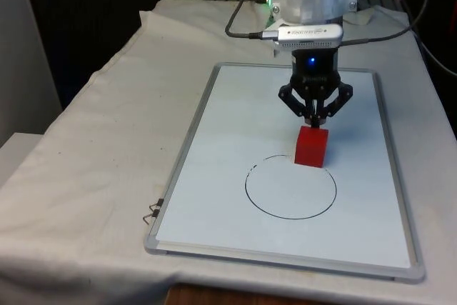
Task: Push the cube into the marked area.
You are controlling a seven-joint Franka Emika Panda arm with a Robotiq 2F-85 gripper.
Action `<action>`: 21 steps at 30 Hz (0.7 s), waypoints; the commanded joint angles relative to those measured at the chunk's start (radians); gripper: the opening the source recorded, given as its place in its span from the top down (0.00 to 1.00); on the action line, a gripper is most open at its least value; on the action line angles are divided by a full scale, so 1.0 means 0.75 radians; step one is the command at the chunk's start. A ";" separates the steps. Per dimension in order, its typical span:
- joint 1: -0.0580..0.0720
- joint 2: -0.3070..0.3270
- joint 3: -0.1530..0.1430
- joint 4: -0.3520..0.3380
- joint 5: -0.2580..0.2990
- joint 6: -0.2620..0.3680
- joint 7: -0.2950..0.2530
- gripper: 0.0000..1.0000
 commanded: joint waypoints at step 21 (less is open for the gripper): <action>-0.024 0.195 0.028 0.227 0.223 0.008 -0.037 1.00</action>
